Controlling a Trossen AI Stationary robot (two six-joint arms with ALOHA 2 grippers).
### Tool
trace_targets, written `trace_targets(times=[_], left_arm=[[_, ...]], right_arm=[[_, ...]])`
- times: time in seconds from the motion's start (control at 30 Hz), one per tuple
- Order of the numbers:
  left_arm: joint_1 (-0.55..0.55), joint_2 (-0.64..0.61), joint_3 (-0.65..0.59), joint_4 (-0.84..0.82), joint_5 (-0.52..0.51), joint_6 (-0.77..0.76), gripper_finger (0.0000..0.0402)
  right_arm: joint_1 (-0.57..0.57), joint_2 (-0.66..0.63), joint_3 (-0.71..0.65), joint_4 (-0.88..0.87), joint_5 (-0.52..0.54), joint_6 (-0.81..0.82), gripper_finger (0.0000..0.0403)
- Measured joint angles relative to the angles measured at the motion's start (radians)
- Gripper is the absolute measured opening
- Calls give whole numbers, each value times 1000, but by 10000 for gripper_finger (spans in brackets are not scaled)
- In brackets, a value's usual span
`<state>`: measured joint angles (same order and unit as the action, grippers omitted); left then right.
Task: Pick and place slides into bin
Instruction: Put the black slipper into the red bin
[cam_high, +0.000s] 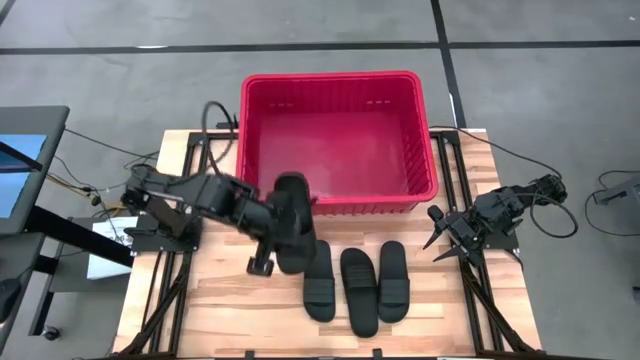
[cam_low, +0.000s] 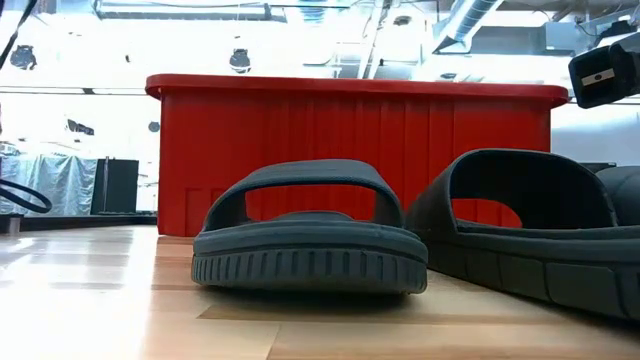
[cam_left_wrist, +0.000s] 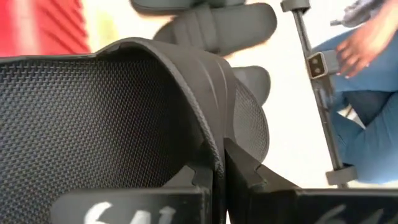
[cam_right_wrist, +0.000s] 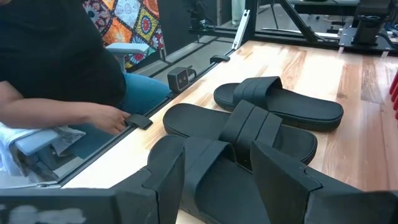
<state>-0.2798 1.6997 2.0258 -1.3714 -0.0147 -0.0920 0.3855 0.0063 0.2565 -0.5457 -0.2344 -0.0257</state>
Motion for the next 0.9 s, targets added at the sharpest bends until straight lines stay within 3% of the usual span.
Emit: trace_targets(times=[0.4, 0.67, 0.9], left_arm=[[234, 0, 165, -43, 0, 258, 0], [416, 8, 175, 26, -58, 490, 0], [581, 47, 175, 101, -7, 672, 0]], right_arm=[[0, 0, 0, 0, 0, 0, 173], [0, 0, 0, 0, 0, 0, 173], [0, 0, 0, 0, 0, 0, 173]])
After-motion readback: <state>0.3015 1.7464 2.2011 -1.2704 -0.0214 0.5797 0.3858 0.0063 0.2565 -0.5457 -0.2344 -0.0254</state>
